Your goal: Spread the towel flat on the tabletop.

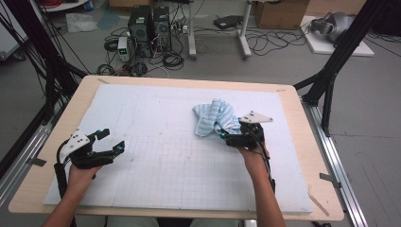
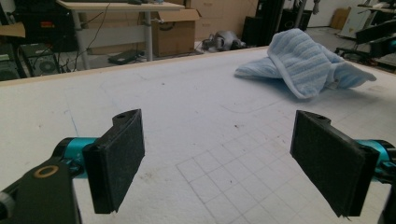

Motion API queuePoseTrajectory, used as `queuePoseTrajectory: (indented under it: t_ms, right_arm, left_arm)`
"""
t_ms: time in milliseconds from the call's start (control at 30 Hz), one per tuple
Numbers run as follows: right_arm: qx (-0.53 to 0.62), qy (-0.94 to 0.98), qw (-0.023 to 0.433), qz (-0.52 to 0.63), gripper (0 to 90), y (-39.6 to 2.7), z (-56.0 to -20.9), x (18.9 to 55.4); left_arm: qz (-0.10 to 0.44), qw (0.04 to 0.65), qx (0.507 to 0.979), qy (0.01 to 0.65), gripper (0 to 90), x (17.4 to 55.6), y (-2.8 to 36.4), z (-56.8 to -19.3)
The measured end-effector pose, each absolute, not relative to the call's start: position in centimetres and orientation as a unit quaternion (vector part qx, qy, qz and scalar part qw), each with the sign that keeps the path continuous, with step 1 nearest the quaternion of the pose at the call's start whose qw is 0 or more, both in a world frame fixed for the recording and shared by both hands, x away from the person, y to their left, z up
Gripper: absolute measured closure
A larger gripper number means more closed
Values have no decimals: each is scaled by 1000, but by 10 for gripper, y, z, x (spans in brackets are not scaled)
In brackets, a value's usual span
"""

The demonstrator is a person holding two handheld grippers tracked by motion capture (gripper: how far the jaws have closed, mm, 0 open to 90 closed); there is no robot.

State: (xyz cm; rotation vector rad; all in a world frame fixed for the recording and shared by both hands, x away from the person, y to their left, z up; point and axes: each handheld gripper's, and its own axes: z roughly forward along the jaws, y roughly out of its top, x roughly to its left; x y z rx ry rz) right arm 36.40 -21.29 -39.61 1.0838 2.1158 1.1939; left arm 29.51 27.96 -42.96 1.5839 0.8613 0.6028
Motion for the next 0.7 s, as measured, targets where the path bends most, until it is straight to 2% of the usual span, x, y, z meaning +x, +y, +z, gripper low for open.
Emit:
queuePoseTrajectory:
  t_ms: [233,367,533,567,633,700]
  right_arm:
    - [408,804,243,359,172,-186,-404,411]
    - [416,816,247,316,132,-174,-416,438]
    - [444,819,196,306,124,-173,-434,457]
    - [452,814,185,313,162,-175,-435,459]
    - [460,809,149,335,318,-179,-436,459]
    - [453,812,132,343,480,-179,-434,457]
  left_arm:
    - [247,580,684,367,183,302,275,-433]
    - [240,582,684,369,184,306,273,-435]
    - [238,581,685,369,186,308,273,-436]
    - [238,582,683,371,186,308,273,-436]
    - [238,582,683,372,187,309,274,-436]
    - [238,581,682,374,188,309,275,-437]
